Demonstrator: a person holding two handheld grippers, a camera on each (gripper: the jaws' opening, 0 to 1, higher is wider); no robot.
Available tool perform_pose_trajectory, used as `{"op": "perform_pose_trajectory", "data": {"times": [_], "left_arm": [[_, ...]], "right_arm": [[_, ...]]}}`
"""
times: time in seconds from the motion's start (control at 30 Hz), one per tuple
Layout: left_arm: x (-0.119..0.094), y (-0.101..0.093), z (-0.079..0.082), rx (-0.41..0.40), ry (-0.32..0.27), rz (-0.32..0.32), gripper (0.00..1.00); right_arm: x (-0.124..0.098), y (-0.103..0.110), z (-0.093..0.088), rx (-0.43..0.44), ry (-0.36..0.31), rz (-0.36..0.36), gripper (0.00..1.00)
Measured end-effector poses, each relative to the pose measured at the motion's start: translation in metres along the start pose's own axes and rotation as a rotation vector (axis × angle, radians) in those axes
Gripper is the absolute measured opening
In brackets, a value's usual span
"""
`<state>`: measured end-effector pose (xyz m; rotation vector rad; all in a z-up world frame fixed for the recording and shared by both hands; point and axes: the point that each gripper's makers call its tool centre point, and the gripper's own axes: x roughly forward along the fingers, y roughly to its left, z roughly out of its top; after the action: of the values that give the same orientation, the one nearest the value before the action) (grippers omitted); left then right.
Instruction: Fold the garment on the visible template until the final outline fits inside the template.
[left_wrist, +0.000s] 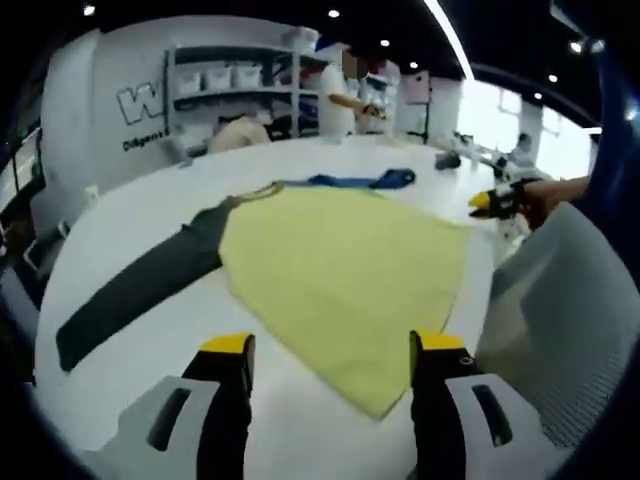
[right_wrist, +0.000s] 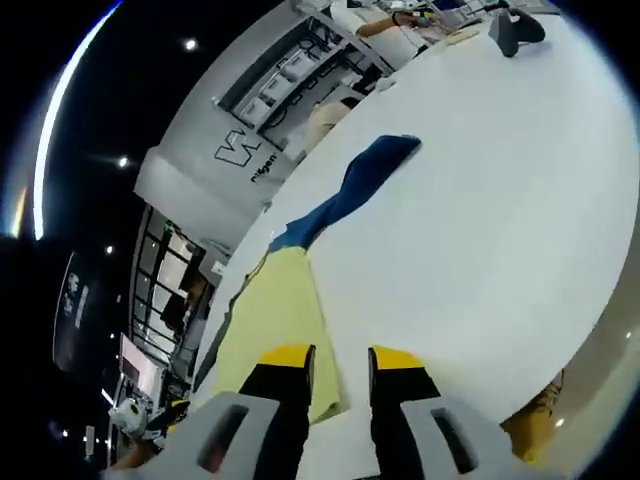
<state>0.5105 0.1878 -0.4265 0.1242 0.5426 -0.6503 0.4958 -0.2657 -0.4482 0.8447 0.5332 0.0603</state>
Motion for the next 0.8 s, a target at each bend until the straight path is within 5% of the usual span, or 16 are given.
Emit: {"op": "perform_pose_trajectory", "data": {"times": [0.2, 0.27, 0.33, 0.43, 0.7, 0.8], "left_arm": [[-0.008, 0.021, 0.013, -0.063, -0.058, 0.1, 0.69], [-0.008, 0.021, 0.014, -0.067, -0.061, 0.111, 0.69], [-0.008, 0.025, 0.009, -0.063, -0.047, 0.123, 0.69], [-0.005, 0.022, 0.003, -0.05, -0.018, 0.122, 0.68], [-0.006, 0.02, 0.003, -0.041, 0.0, 0.13, 0.68], [-0.007, 0.031, -0.003, -0.051, 0.009, 0.147, 0.67]], "right_arm": [[0.023, -0.005, 0.055, 0.025, -0.102, -0.005, 0.23], [0.031, -0.01, 0.074, 0.114, -0.159, 0.004, 0.22], [0.039, -0.012, 0.101, 0.315, -0.257, 0.064, 0.19], [0.05, -0.03, 0.118, 0.313, -0.274, 0.023, 0.17], [0.066, -0.052, 0.148, 0.489, -0.329, 0.032, 0.24], [0.075, -0.071, 0.164, 0.644, -0.376, 0.029, 0.24]]}}
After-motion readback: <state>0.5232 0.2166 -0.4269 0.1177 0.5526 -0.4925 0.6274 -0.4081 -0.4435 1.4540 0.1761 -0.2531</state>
